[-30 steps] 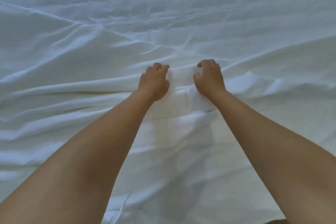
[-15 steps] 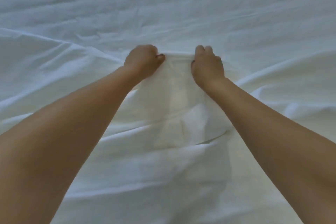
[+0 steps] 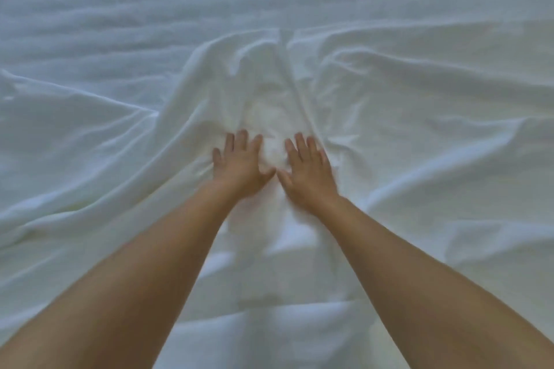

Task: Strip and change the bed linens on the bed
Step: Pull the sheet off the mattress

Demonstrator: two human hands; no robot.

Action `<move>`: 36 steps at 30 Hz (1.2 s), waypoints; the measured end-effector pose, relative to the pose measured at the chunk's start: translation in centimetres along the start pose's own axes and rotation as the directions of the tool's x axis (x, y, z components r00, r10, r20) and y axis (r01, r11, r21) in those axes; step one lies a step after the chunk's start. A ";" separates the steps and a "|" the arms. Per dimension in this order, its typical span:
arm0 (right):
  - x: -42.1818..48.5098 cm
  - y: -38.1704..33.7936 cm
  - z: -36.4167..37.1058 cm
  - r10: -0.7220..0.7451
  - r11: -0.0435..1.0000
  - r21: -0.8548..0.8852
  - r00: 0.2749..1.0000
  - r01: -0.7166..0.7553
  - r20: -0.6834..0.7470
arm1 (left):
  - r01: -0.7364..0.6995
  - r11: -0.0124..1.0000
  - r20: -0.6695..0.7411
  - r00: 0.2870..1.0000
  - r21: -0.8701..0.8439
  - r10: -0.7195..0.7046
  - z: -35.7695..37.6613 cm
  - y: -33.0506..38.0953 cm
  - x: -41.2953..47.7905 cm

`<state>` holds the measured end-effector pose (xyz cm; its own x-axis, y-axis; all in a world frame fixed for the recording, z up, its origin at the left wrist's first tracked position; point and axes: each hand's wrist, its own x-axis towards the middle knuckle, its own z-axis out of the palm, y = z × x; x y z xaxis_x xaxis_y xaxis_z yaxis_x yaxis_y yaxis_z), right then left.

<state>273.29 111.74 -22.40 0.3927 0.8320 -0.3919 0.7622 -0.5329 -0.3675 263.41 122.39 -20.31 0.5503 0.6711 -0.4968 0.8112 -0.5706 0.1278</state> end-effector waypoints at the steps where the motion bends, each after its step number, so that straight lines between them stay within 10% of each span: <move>1: -1.4 0.9 1.0 -0.031 0.999 -0.028 0.999 0.031 -0.008 | -0.011 1.000 0.039 0.999 0.026 0.010 1.8 0.2 -1.0; 7: -8.8 3.4 0.6 -0.045 0.959 0.280 0.999 0.040 0.013 | -0.022 0.994 0.035 0.999 -0.109 0.026 3.7 3.4 -4.4; 14: -23.5 9.2 0.7 0.339 0.846 0.494 0.918 -0.202 -0.206 | -0.458 0.868 0.073 0.875 -0.191 0.478 8.2 12.6 -17.6; 22: -42.6 16.3 7.4 0.868 0.358 0.667 0.496 -0.653 0.021 | -0.790 0.613 0.444 0.551 0.004 0.707 15.9 18.2 -30.0; 28: -47.3 10.8 13.2 0.964 0.013 0.775 0.214 -0.632 0.158 | -0.904 0.392 0.644 0.402 0.169 0.651 18.5 15.9 -34.4; 36: -46.5 -1.0 19.9 0.945 0.093 0.796 0.305 -0.598 0.118 | -0.892 0.291 0.598 0.448 0.346 0.665 18.4 6.0 -37.1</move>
<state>244.01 70.55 -20.62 0.7793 -0.2681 -0.5664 -0.5733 -0.6701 -0.4716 244.25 85.34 -16.89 0.6678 -0.3613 -0.6507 -0.3236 -0.9283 0.1834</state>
